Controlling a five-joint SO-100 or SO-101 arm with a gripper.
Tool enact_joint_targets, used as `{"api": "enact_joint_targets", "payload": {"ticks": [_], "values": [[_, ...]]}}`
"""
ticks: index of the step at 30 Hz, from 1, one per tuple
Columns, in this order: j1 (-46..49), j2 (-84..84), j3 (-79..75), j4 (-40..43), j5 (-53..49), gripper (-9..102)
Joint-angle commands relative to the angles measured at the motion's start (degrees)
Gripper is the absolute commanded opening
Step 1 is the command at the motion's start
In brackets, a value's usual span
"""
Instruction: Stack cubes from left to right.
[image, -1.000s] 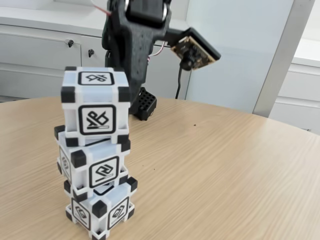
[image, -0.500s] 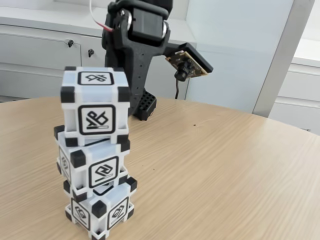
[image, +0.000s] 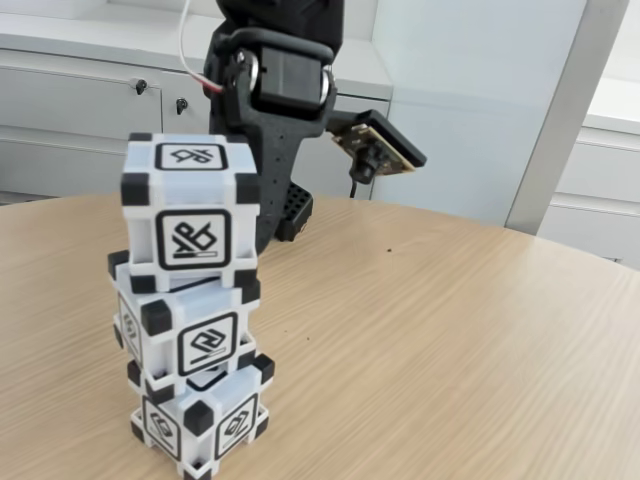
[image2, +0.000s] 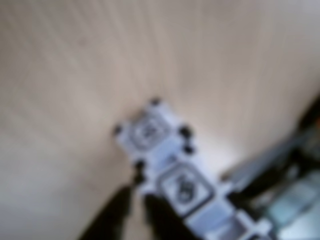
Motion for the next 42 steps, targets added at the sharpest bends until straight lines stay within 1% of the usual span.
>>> {"api": "enact_joint_targets", "payload": {"ticks": [1,7,12,18,42], "values": [[0.35,0.35,-0.18,-1.49,3.25,1],[0.35,0.35,-0.18,-1.58,7.56,1],[0.35,0.35,0.18,-3.96,11.07,1],[0.26,0.44,3.87,-4.57,10.28,1],[0.26,0.44,3.87,-4.57,10.02,1]]}}
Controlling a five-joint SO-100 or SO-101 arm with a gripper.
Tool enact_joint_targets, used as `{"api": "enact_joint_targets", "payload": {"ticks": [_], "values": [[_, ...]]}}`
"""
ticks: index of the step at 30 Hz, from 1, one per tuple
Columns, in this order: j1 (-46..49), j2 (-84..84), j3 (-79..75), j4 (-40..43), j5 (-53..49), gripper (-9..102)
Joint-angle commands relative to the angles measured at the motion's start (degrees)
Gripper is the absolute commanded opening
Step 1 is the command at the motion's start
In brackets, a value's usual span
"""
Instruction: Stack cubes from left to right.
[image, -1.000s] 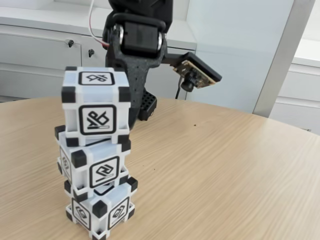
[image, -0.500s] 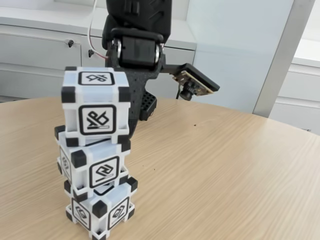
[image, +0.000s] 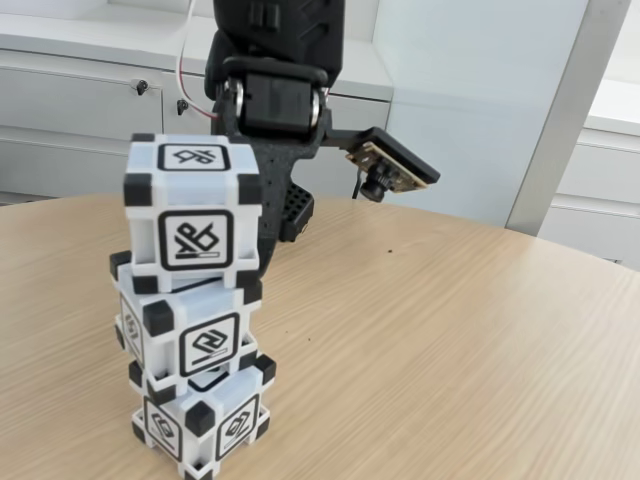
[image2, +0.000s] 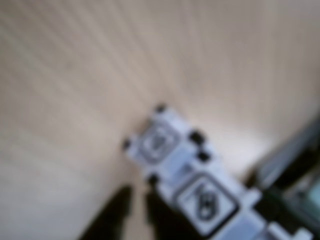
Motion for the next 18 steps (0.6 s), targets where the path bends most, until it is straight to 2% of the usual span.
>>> {"api": "enact_joint_targets", "payload": {"ticks": [1,18], "values": [[0.26,0.44,-0.35,-0.79,-0.35,1],[0.26,0.44,-0.88,-0.79,-0.62,1]]}}
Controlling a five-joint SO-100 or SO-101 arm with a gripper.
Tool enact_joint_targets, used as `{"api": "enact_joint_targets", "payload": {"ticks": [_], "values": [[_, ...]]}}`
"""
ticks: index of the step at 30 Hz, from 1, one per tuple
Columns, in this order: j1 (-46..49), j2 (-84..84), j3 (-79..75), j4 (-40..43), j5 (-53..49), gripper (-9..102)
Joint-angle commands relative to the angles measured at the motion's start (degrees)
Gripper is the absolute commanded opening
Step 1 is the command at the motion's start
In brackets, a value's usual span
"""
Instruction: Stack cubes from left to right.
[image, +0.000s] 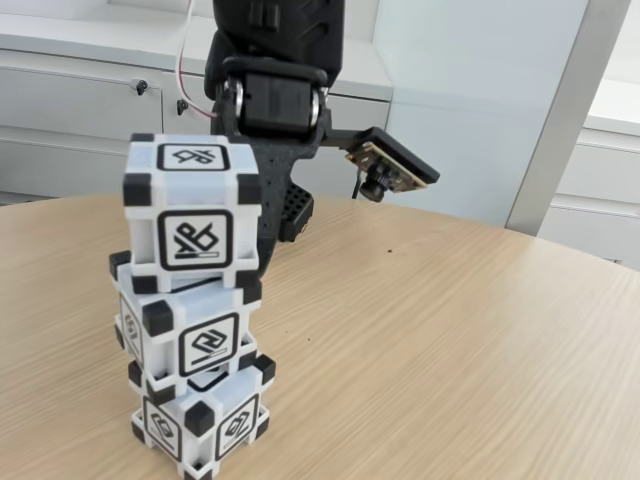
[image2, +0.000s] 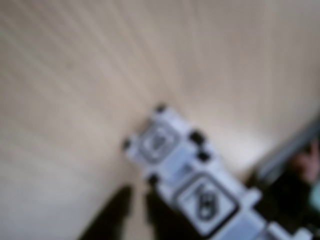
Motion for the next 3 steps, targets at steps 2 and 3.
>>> {"api": "enact_joint_targets", "payload": {"ticks": [2,3], "values": [[0.26,0.44,-0.88,-0.79,-0.62,1],[0.26,0.44,-0.88,-0.79,-0.62,1]]}}
